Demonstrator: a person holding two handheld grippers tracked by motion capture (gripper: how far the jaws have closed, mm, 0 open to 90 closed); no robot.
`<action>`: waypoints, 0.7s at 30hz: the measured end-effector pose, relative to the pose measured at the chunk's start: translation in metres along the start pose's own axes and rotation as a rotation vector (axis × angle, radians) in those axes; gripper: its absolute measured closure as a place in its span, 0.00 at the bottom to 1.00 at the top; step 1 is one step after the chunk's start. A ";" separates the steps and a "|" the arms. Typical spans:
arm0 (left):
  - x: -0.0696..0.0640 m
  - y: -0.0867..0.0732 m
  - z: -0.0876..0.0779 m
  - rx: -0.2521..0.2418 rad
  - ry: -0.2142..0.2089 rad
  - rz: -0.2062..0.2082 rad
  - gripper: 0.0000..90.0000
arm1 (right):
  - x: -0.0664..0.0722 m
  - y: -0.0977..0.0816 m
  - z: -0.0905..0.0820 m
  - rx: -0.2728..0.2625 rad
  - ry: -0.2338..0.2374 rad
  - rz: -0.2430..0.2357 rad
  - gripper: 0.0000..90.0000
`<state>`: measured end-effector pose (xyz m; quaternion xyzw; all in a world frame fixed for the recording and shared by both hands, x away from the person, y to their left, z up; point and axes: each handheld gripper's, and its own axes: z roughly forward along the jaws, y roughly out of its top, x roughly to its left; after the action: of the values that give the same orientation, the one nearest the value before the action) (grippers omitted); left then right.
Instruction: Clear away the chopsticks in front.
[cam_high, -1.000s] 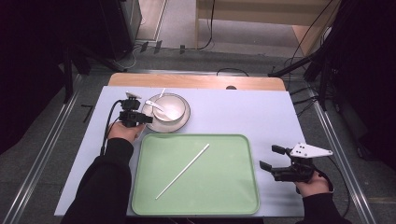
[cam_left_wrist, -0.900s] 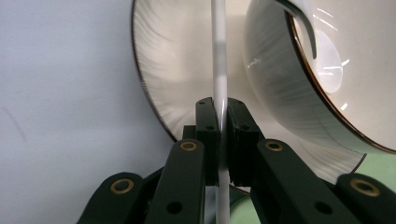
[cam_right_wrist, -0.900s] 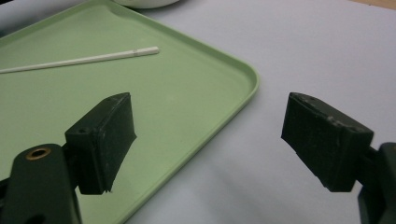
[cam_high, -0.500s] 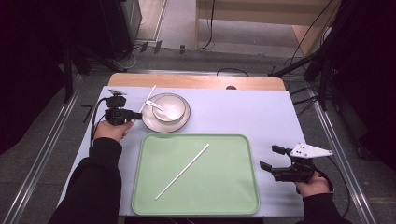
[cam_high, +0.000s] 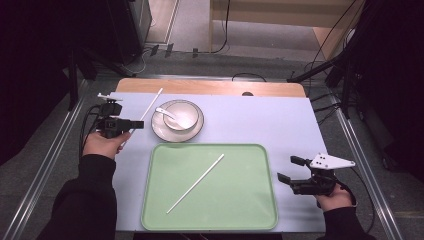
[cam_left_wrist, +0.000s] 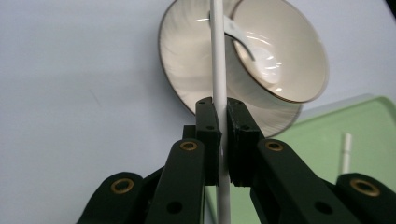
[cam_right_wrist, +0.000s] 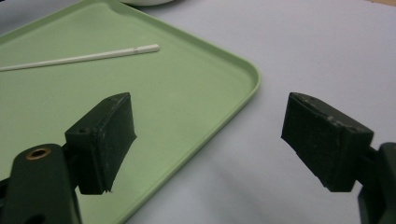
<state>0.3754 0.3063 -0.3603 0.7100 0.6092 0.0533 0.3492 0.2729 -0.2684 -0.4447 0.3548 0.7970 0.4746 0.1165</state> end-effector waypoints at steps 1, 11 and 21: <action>-0.005 -0.003 -0.005 -0.007 -0.015 0.011 0.95 | 0.000 0.000 0.000 0.001 0.000 0.001 0.20; -0.038 -0.015 -0.021 -0.010 -0.097 0.075 0.95 | 0.000 0.000 0.000 0.002 0.000 0.001 0.20; -0.074 -0.042 -0.020 0.000 -0.156 0.144 0.95 | 0.001 0.000 0.001 0.002 0.004 0.003 0.20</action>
<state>0.3118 0.2489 -0.3432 0.7539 0.5275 0.0227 0.3909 0.2728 -0.2677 -0.4451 0.3551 0.7972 0.4747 0.1141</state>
